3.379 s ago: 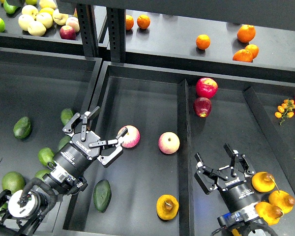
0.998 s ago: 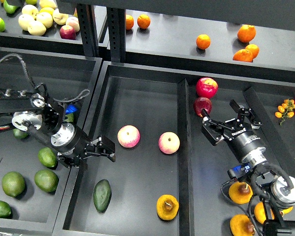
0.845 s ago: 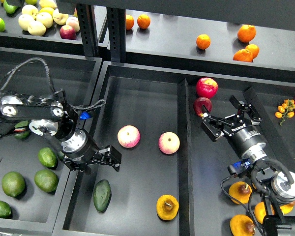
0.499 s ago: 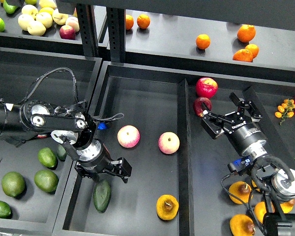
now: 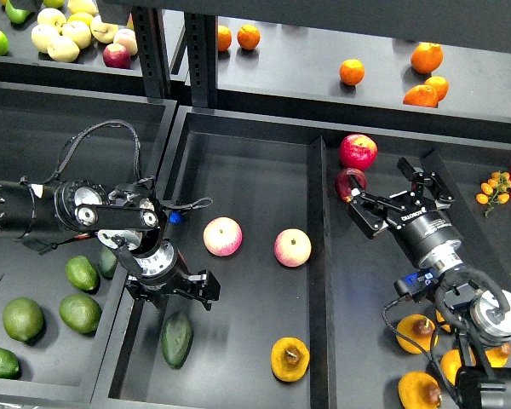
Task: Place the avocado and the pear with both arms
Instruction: 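Lower the left gripper onto the dark green avocado and close it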
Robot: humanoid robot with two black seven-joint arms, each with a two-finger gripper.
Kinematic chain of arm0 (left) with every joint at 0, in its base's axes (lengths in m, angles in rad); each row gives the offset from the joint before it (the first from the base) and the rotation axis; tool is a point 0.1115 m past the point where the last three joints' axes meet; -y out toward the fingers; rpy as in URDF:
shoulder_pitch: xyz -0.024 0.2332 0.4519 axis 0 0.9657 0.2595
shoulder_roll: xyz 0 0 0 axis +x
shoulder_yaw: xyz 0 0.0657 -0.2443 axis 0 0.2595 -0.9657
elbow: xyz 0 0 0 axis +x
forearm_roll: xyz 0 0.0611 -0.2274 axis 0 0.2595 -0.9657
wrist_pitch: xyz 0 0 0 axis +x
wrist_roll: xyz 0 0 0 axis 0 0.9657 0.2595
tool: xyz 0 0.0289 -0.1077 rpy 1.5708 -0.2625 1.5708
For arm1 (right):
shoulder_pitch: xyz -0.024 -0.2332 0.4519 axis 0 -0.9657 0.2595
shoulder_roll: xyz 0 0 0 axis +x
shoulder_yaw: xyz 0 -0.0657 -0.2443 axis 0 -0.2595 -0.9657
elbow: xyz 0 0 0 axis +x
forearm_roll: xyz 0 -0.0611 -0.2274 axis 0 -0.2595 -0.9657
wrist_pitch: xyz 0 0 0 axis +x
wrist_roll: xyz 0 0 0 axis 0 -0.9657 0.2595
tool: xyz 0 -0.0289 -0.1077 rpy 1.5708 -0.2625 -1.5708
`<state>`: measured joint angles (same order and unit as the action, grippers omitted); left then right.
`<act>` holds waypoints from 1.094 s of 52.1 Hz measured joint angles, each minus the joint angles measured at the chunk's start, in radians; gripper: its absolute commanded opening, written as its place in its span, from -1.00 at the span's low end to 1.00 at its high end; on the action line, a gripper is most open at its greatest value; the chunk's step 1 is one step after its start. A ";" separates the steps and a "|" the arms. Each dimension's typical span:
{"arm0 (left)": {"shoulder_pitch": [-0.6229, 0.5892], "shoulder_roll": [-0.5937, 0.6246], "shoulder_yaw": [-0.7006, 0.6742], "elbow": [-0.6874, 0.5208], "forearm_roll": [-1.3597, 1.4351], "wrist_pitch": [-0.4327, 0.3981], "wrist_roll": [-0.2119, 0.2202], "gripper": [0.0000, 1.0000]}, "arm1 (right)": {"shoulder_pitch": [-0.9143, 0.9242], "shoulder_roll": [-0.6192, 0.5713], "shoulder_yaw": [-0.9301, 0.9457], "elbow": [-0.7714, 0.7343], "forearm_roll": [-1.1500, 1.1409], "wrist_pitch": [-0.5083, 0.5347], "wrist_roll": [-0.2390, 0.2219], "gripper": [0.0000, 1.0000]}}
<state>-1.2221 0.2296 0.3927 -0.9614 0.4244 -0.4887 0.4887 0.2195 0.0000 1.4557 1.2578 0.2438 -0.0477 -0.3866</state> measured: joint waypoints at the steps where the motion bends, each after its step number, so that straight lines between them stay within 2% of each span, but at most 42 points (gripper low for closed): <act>1: 0.002 -0.002 0.000 0.002 0.000 0.000 0.000 0.99 | 0.000 0.000 0.000 0.000 0.000 0.000 0.000 0.99; 23: 0.082 -0.014 -0.001 0.064 0.028 0.000 0.000 0.99 | -0.008 0.000 0.000 0.005 0.000 0.001 -0.001 0.99; 57: 0.141 -0.069 -0.024 0.115 0.052 0.000 0.000 0.93 | -0.012 0.000 0.000 0.006 0.000 0.003 -0.003 0.99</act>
<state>-1.0816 0.1605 0.3686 -0.8467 0.4766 -0.4887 0.4887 0.2076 0.0000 1.4557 1.2637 0.2439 -0.0446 -0.3897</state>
